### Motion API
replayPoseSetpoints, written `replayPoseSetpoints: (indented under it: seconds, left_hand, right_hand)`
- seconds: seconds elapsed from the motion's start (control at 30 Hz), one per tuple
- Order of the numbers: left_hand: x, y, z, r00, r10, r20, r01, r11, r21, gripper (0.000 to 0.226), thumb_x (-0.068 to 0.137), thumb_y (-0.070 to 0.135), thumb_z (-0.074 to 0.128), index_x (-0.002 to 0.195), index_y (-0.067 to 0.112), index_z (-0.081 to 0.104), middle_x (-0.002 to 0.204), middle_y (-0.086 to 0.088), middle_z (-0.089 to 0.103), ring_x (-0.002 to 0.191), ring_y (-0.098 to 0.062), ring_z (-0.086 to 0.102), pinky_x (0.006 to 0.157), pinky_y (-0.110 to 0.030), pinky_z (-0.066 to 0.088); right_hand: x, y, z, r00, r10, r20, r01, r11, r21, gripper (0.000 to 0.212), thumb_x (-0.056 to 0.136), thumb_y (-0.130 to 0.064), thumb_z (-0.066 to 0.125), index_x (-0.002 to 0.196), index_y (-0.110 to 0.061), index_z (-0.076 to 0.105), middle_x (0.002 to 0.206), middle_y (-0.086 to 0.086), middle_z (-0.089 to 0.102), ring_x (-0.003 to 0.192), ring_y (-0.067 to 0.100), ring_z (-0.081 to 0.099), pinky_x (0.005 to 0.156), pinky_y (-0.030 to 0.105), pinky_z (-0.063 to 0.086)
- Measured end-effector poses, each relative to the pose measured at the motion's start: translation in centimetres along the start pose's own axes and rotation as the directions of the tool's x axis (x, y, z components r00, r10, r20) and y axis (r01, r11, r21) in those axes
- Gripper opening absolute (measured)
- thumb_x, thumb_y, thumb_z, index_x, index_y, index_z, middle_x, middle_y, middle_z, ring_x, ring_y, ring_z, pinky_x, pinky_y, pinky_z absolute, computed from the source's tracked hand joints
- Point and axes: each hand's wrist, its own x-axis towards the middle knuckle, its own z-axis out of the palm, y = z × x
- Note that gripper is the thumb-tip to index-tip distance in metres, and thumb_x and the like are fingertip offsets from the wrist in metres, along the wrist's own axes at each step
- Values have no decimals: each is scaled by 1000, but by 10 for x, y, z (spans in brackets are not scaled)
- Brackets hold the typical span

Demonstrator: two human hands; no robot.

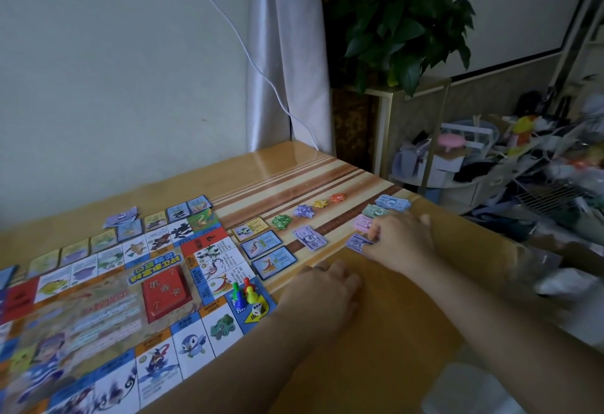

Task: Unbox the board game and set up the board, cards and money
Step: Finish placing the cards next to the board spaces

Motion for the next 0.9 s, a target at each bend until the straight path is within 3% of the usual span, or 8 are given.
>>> replayPoseSetpoints:
  seconds: [0.1, 0.23, 0.3, 0.4, 0.5, 0.6, 0.8, 0.9]
  left_hand:
    - [1, -1, 1, 1000, 4, 5, -4, 1000, -14, 42, 101, 37, 34, 140, 20, 38, 137, -8, 40, 119, -28, 45, 99, -40, 39]
    - [4, -17, -1, 999, 44, -16, -46, 984, -175, 36, 99, 32, 40, 133, 22, 48, 127, -2, 50, 111, -22, 52, 93, -38, 45]
    - [7, -31, -6, 999, 16, -32, -26, 945, -326, 33, 98, 26, 43, 130, 23, 54, 125, 2, 54, 111, -17, 53, 93, -35, 46]
    - [17, -65, -16, 984, -152, -91, 103, 910, -402, 31, 95, 17, 47, 121, 25, 61, 120, 1, 61, 105, -17, 58, 90, -33, 49]
    - [29, -113, -21, 924, -372, -87, 302, 851, -430, 28, 94, 16, 48, 114, 26, 65, 113, 2, 66, 100, -17, 62, 88, -36, 52]
    - [44, -155, -17, 874, -485, -26, 440, 813, -382, 27, 91, 16, 51, 108, 27, 69, 113, 2, 67, 100, -18, 63, 87, -36, 53]
    - [74, -177, -1, 877, -479, 52, 472, 834, -287, 26, 88, 39, 62, 113, 32, 67, 120, 4, 64, 113, -18, 58, 99, -38, 45]
    - [85, -180, 7, 881, -470, 57, 466, 842, -271, 36, 82, 51, 64, 114, 34, 65, 121, 5, 62, 118, -22, 52, 102, -41, 41]
  right_hand:
    - [7, -4, -7, 999, -36, -16, 36, 999, -36, 19, 79, -40, 66, 97, -33, 63, 107, -6, 55, 111, 18, 48, 96, 39, 27]
    - [33, -16, -22, 990, -70, -119, 94, 974, 208, 8, 83, -31, 66, 90, -29, 68, 95, -11, 62, 98, 13, 56, 92, 37, 41]
    - [51, -24, -25, 993, -106, -44, 115, 943, 313, 8, 86, -24, 64, 92, -25, 70, 99, -7, 67, 94, 13, 59, 85, 35, 50]
    - [79, -30, -21, 974, -210, 90, 168, 925, 342, 15, 89, -20, 62, 100, -20, 73, 106, -3, 68, 95, 11, 59, 81, 27, 47]
    - [101, -46, -12, 928, -328, 175, 255, 905, 341, 19, 88, -18, 64, 105, -17, 73, 109, -3, 69, 93, 7, 58, 80, 21, 42]
    - [114, -76, -5, 871, -424, 249, 338, 884, 322, 24, 86, -17, 68, 109, -13, 71, 110, -1, 69, 90, 6, 56, 76, 20, 40]
    - [132, -125, 11, 781, -425, 458, 407, 902, 142, 36, 80, -21, 75, 113, -8, 66, 102, 7, 68, 90, 22, 64, 79, 34, 53]
    - [138, -134, 12, 757, -411, 509, 435, 897, 77, 34, 78, -21, 77, 108, -7, 67, 96, 8, 67, 84, 24, 62, 70, 30, 48]
